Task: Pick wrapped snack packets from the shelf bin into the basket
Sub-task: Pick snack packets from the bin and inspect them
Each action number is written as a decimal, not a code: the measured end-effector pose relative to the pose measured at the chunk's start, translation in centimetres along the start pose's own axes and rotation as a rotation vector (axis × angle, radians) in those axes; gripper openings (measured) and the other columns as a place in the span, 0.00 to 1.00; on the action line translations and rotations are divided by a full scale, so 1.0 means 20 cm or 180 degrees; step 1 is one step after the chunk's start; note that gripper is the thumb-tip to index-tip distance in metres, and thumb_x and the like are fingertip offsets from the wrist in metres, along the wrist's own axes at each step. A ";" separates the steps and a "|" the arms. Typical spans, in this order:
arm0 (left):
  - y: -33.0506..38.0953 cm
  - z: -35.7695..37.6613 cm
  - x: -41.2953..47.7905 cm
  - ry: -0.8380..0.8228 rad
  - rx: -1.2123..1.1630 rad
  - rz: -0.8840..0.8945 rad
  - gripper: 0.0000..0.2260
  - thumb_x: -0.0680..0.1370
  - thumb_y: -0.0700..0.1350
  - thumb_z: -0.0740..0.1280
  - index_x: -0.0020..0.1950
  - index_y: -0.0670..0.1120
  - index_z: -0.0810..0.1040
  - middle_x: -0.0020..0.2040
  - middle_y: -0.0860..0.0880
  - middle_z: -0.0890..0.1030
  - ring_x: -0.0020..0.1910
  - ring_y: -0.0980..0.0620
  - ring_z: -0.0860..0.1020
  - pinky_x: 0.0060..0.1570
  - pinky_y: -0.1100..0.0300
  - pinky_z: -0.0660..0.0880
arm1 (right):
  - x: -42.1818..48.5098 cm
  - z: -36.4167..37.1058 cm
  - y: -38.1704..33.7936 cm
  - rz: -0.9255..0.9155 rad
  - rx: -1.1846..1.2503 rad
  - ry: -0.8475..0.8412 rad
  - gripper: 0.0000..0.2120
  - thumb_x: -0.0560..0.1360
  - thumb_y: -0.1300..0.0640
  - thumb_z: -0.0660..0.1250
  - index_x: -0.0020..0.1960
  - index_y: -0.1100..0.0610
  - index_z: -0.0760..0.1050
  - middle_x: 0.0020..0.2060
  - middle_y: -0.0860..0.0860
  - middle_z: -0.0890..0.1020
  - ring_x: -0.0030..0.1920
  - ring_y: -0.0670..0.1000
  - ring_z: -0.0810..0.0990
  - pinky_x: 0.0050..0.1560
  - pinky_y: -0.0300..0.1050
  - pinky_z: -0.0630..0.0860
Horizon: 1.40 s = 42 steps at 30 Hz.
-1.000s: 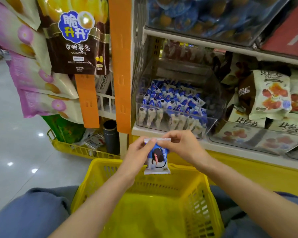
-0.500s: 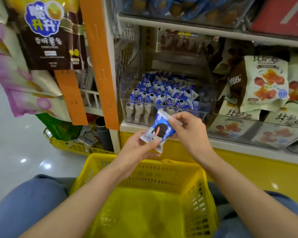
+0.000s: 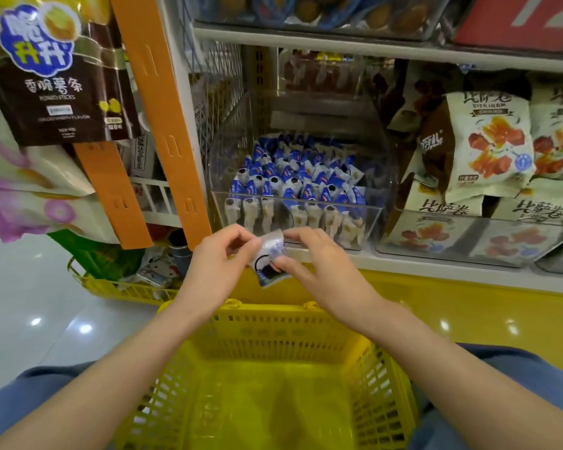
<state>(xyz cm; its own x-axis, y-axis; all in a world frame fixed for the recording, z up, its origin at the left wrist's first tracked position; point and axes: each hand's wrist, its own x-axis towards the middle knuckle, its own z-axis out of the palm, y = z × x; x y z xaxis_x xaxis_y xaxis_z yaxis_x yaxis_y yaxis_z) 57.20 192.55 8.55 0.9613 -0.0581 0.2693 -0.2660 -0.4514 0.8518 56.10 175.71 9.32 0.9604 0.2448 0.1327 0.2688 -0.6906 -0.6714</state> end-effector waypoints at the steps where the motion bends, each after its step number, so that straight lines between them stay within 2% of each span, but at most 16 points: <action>1: 0.00 0.00 -0.01 -0.0062 0.0076 0.0058 0.06 0.77 0.44 0.65 0.40 0.48 0.77 0.35 0.53 0.78 0.36 0.58 0.76 0.38 0.66 0.71 | 0.01 0.01 0.00 -0.0114 0.0047 0.0069 0.17 0.75 0.46 0.64 0.62 0.49 0.70 0.57 0.47 0.75 0.58 0.44 0.72 0.59 0.36 0.68; 4: -0.01 -0.01 -0.04 -0.0156 0.0026 0.0047 0.06 0.77 0.45 0.66 0.40 0.48 0.77 0.36 0.53 0.79 0.38 0.57 0.76 0.40 0.63 0.71 | 0.02 0.03 -0.02 -0.0299 0.0274 0.0155 0.07 0.75 0.49 0.65 0.50 0.50 0.75 0.40 0.46 0.79 0.42 0.43 0.76 0.45 0.41 0.75; 7: -0.02 -0.01 -0.06 -0.0328 -0.0237 -0.0085 0.07 0.77 0.43 0.65 0.39 0.47 0.77 0.34 0.54 0.78 0.37 0.56 0.76 0.38 0.62 0.71 | 0.03 0.05 -0.02 -0.0366 0.0370 0.0159 0.04 0.75 0.51 0.66 0.44 0.50 0.75 0.35 0.46 0.79 0.39 0.43 0.75 0.40 0.39 0.73; 9: -0.02 -0.01 -0.06 -0.0440 -0.0463 -0.0219 0.08 0.78 0.42 0.64 0.38 0.47 0.77 0.31 0.57 0.76 0.33 0.60 0.72 0.34 0.68 0.69 | 0.03 0.05 -0.02 -0.0500 0.0242 0.0148 0.04 0.75 0.52 0.65 0.44 0.52 0.75 0.35 0.46 0.78 0.39 0.44 0.75 0.40 0.39 0.72; 15: -0.01 0.01 -0.07 -0.0578 -0.0855 -0.0472 0.07 0.78 0.41 0.63 0.40 0.44 0.76 0.31 0.57 0.77 0.31 0.62 0.73 0.32 0.70 0.70 | 0.01 0.03 -0.04 -0.1051 -0.0619 0.0192 0.07 0.78 0.53 0.61 0.47 0.56 0.73 0.41 0.48 0.74 0.39 0.49 0.74 0.39 0.50 0.74; 17: -0.01 0.01 -0.07 -0.0429 -0.1002 -0.0554 0.05 0.78 0.42 0.63 0.45 0.43 0.77 0.36 0.56 0.79 0.36 0.61 0.77 0.37 0.68 0.75 | 0.01 0.02 -0.04 -0.0958 -0.0500 0.0321 0.06 0.78 0.54 0.61 0.48 0.56 0.74 0.41 0.47 0.75 0.40 0.47 0.75 0.40 0.48 0.75; 19: -0.03 0.02 -0.07 -0.0082 -0.0985 -0.0692 0.04 0.78 0.41 0.63 0.50 0.43 0.76 0.43 0.48 0.80 0.43 0.53 0.80 0.45 0.62 0.78 | 0.02 0.01 -0.03 -0.0744 -0.0255 0.0543 0.05 0.78 0.55 0.61 0.48 0.55 0.74 0.41 0.46 0.76 0.41 0.44 0.75 0.42 0.43 0.75; 22: -0.05 0.03 -0.08 0.0013 -0.0786 -0.1033 0.06 0.80 0.43 0.60 0.46 0.44 0.76 0.42 0.45 0.79 0.41 0.49 0.80 0.44 0.57 0.77 | 0.03 -0.01 -0.02 -0.0470 0.0113 0.0979 0.02 0.77 0.56 0.61 0.47 0.52 0.72 0.40 0.44 0.76 0.41 0.42 0.76 0.44 0.38 0.75; 24: -0.04 0.02 -0.08 -0.0237 -0.1359 -0.1543 0.16 0.81 0.51 0.54 0.46 0.45 0.77 0.40 0.45 0.81 0.37 0.50 0.81 0.39 0.60 0.78 | 0.03 -0.01 -0.02 -0.0431 0.0349 0.1049 0.01 0.77 0.56 0.62 0.47 0.51 0.72 0.40 0.44 0.77 0.42 0.42 0.76 0.45 0.37 0.75; 26: -0.03 0.01 -0.07 -0.0404 -0.2072 -0.1896 0.23 0.80 0.58 0.50 0.49 0.44 0.78 0.41 0.46 0.84 0.40 0.49 0.83 0.37 0.61 0.79 | 0.01 0.01 -0.02 -0.0632 0.0234 0.0853 0.01 0.76 0.58 0.63 0.47 0.53 0.74 0.43 0.46 0.77 0.45 0.42 0.77 0.48 0.38 0.75; 28: -0.03 -0.01 -0.06 -0.0435 -0.2639 -0.2001 0.23 0.78 0.59 0.54 0.52 0.43 0.78 0.43 0.45 0.85 0.44 0.48 0.83 0.39 0.60 0.80 | -0.01 0.05 -0.03 -0.0931 -0.0113 0.0588 0.02 0.76 0.60 0.65 0.46 0.57 0.76 0.47 0.51 0.78 0.48 0.46 0.77 0.48 0.42 0.75; 32: -0.03 -0.02 -0.07 -0.0483 -0.2910 -0.1820 0.14 0.72 0.50 0.65 0.53 0.44 0.82 0.50 0.45 0.84 0.49 0.51 0.82 0.49 0.57 0.79 | -0.04 0.08 -0.04 -0.1353 -0.0682 0.0300 0.05 0.73 0.60 0.66 0.45 0.61 0.78 0.50 0.55 0.79 0.51 0.55 0.79 0.44 0.53 0.78; 34: -0.03 -0.02 -0.08 -0.0353 -0.2854 -0.1814 0.13 0.75 0.42 0.65 0.58 0.41 0.78 0.50 0.45 0.84 0.48 0.52 0.82 0.45 0.60 0.80 | -0.04 0.08 -0.05 -0.1428 -0.0725 0.0248 0.06 0.73 0.60 0.65 0.46 0.62 0.78 0.51 0.57 0.79 0.52 0.56 0.79 0.42 0.56 0.79; 37: -0.04 -0.02 -0.08 -0.0119 -0.2938 -0.1784 0.12 0.78 0.38 0.62 0.61 0.41 0.76 0.50 0.46 0.84 0.47 0.54 0.82 0.40 0.64 0.78 | -0.04 0.11 -0.05 -0.1213 -0.0457 0.0300 0.08 0.76 0.59 0.63 0.53 0.61 0.77 0.56 0.56 0.76 0.56 0.52 0.76 0.51 0.47 0.77; 40: -0.03 -0.02 -0.07 0.0000 -0.2966 -0.1631 0.12 0.78 0.37 0.61 0.60 0.44 0.76 0.50 0.48 0.84 0.50 0.54 0.82 0.42 0.64 0.79 | -0.04 0.14 -0.07 -0.0366 0.0573 0.0407 0.12 0.77 0.55 0.62 0.59 0.54 0.70 0.57 0.50 0.74 0.55 0.42 0.74 0.55 0.34 0.72; 42: -0.03 -0.02 -0.07 -0.0031 -0.2804 -0.1499 0.12 0.78 0.37 0.61 0.60 0.46 0.75 0.51 0.49 0.84 0.50 0.54 0.82 0.44 0.63 0.78 | -0.02 0.15 -0.09 0.0401 0.1401 0.0238 0.10 0.77 0.52 0.61 0.58 0.51 0.70 0.54 0.47 0.78 0.52 0.44 0.77 0.55 0.40 0.76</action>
<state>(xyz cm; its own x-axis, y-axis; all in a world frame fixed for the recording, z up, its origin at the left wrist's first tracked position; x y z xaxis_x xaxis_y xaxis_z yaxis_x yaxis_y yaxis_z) 55.87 193.20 7.89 0.9820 -0.0522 -0.1817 0.1876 0.3908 0.9012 54.99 178.89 8.33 0.9906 0.1166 0.0718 0.1089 -0.3533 -0.9292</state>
